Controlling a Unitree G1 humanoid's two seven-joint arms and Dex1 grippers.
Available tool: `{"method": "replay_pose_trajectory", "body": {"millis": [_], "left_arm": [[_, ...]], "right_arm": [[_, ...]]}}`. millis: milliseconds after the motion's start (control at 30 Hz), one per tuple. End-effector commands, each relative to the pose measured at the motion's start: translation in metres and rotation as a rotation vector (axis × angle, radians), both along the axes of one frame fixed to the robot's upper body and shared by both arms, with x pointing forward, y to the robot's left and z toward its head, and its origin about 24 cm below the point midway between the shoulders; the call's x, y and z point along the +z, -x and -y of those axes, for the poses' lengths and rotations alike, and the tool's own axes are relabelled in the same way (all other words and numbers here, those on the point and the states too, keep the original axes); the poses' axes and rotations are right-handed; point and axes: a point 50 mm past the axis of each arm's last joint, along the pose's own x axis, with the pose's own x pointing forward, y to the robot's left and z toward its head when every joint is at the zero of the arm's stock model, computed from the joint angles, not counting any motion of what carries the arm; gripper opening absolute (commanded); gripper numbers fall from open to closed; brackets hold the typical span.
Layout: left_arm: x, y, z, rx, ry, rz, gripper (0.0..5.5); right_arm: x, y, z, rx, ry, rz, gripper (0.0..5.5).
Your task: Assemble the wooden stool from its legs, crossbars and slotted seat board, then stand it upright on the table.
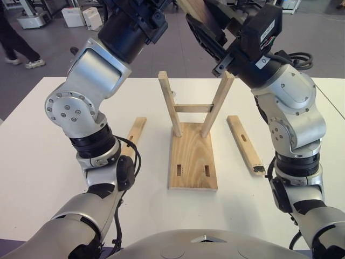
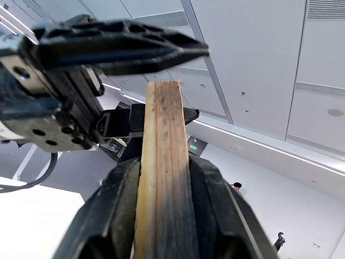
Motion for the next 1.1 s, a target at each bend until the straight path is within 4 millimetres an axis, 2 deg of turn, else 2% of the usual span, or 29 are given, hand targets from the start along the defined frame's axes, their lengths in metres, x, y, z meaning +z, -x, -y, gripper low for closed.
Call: {"method": "replay_pose_trajectory", "body": {"millis": [33, 233, 300, 333, 400, 500, 600, 667, 733, 767, 833, 900, 1000, 1100], "left_arm": [[-0.001, -0.003, 0.001, 0.026, 0.015, -0.027, 1.66], [-0.003, -0.003, 0.002, 0.052, 0.024, -0.035, 0.55], [-0.007, -0.003, 0.002, 0.068, 0.001, -0.036, 0.41], [-0.009, -0.003, 0.000, 0.079, -0.009, -0.040, 0.41], [-0.017, -0.004, -0.012, 0.133, -0.040, -0.052, 0.41], [-0.035, -0.006, -0.057, 0.307, -0.123, -0.081, 0.41], [-0.072, -0.003, -0.109, 0.501, -0.262, -0.165, 0.41], [-0.114, -0.002, -0.140, 0.634, -0.376, -0.274, 0.41], [-0.156, -0.001, -0.156, 0.687, -0.441, -0.375, 0.41], [-0.176, -0.001, -0.159, 0.691, -0.441, -0.422, 0.41], [-0.207, 0.001, -0.162, 0.687, -0.403, -0.501, 0.40], [-0.223, 0.003, -0.160, 0.684, -0.350, -0.539, 0.40], [-0.230, 0.003, -0.155, 0.702, -0.278, -0.542, 0.40], [-0.236, 0.003, -0.153, 0.725, -0.261, -0.547, 0.40]], "right_arm": [[-0.003, -0.003, -0.006, -0.024, -0.007, 0.000, 1.31], [-0.006, 0.000, -0.011, -0.027, -0.028, -0.010, 1.31], [-0.005, 0.000, -0.012, -0.028, -0.044, -0.011, 1.31], [-0.005, 0.001, -0.013, -0.023, -0.047, -0.018, 1.68], [-0.010, 0.002, -0.012, -0.022, -0.038, -0.043, 2.05], [-0.030, 0.004, 0.009, -0.093, -0.020, -0.135, 2.67], [-0.056, 0.007, 0.052, -0.254, -0.051, -0.267, 2.72], [-0.072, 0.003, 0.096, -0.452, -0.164, -0.338, 2.72], [-0.093, -0.001, 0.130, -0.624, -0.227, -0.399, 2.72], [-0.109, -0.004, 0.139, -0.695, -0.214, -0.439, 2.72], [-0.140, -0.007, 0.147, -0.777, -0.166, -0.511, 2.72], [-0.163, -0.005, 0.146, -0.794, -0.146, -0.566, 2.72], [-0.188, -0.001, 0.143, -0.803, -0.146, -0.624, 2.72], [-0.201, 0.000, 0.144, -0.820, -0.147, -0.646, 2.72]]}}
